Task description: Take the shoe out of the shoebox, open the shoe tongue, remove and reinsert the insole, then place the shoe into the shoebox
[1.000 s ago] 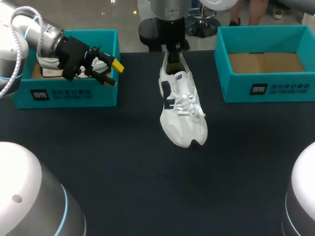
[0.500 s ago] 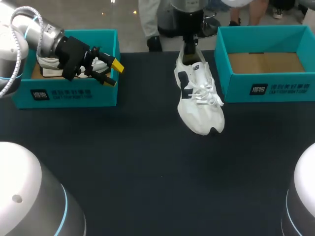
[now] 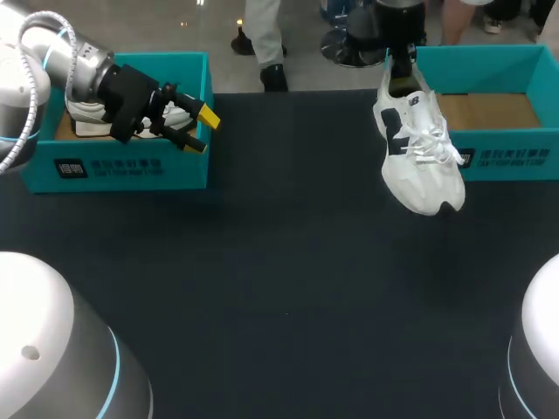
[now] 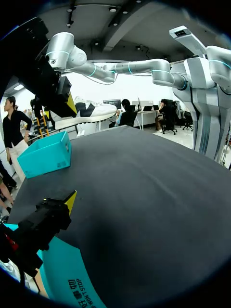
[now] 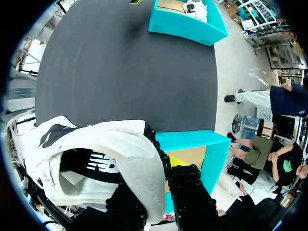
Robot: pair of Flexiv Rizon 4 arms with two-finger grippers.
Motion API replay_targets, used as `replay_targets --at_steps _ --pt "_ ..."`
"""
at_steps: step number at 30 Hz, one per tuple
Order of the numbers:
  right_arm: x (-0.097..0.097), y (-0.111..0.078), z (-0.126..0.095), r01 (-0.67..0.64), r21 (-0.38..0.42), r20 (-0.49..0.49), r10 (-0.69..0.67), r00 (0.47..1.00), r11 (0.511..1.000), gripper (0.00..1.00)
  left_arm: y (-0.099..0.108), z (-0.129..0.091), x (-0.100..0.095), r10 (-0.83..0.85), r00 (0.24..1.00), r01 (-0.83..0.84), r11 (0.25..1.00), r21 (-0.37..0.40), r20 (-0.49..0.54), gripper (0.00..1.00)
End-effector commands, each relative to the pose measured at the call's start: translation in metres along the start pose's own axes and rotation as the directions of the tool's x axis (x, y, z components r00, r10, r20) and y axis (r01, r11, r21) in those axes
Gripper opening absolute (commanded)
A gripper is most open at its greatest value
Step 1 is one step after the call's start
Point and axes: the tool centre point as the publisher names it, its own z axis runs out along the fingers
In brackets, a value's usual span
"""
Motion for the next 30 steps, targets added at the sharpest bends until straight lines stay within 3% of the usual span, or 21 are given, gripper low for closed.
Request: replay_targets --at_steps 1,7,26,30 --pt "-0.01 -0.019 0.002 0.0 -0.015 -0.017 0.0 1.0 1.0 0.0 0.0 0.0 0.0 0.001 1.0 -0.001 1.0 0.001 -0.002 1.0" --pt "-0.017 -0.034 0.01 -0.052 -0.005 -0.014 0.052 0.999 0.999 0.0 0.0 0.0 0.0 0.001 1.0 -0.001 1.0 0.001 -0.002 1.0" --pt "-0.017 -0.034 0.01 -0.052 -0.005 -0.014 0.052 0.999 0.999 0.0 0.0 0.0 0.0 0.001 1.0 -0.001 1.0 0.001 -0.002 1.0" --pt "-0.026 -0.051 0.018 -0.052 -0.005 -0.029 0.051 0.998 0.999 0.0 0.0 0.0 0.0 0.001 1.0 -0.001 1.0 0.001 -0.002 1.0"
